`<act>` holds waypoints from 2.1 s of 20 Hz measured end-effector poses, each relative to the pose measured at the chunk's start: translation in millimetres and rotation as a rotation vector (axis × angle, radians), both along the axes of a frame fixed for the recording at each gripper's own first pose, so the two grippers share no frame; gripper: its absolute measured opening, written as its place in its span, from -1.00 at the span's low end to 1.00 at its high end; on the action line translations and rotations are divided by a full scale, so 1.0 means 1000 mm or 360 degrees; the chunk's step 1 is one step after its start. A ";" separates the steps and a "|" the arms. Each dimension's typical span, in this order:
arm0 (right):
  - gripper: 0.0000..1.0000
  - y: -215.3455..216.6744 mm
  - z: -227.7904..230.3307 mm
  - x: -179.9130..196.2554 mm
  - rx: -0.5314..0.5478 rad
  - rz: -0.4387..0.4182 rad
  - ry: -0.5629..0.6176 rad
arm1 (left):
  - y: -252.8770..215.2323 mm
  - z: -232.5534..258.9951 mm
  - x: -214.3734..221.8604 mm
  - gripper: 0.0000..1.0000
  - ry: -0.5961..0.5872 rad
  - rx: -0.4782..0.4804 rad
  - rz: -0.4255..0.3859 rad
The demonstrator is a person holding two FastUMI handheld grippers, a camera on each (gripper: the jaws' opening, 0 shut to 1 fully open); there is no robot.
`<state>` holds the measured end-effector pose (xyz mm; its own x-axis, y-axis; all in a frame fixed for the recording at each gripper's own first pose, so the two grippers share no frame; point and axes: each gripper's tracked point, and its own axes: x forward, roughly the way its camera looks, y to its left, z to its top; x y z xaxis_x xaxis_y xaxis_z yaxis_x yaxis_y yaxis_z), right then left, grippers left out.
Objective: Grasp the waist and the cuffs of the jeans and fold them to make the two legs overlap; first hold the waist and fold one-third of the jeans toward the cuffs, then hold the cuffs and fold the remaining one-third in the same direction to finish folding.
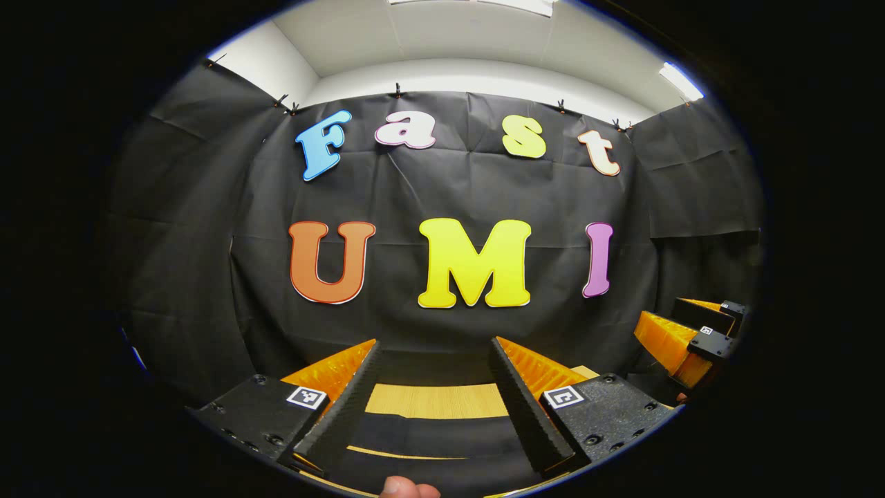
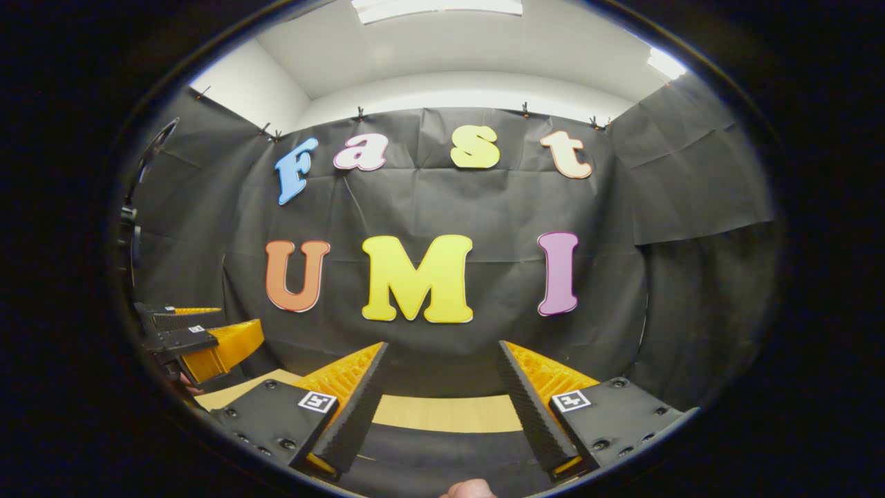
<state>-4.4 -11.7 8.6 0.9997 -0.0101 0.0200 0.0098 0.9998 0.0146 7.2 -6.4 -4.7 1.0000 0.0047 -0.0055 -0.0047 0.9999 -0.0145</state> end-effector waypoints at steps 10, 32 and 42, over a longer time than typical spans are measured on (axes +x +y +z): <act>0.90 -0.040 -0.018 0.000 -0.0033 -0.0059 0.0076 | 0.014 -0.017 0.003 0.96 0.0038 0.0018 0.0047; 0.94 -0.245 -0.241 -0.048 0.0257 -0.0251 0.0975 | 0.100 -0.173 -0.071 0.99 0.0750 -0.0168 0.0596; 0.99 -0.209 -0.265 -0.039 0.0408 -0.0404 0.1181 | 0.274 -0.298 -0.112 0.99 0.1148 -0.1079 0.1093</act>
<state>-43.2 -220.5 -256.6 0.7187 -0.1520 -0.6785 0.3319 0.9325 0.1426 -105.2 267.6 -302.3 0.5558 0.3143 -0.7696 -0.7562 0.5758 -0.3109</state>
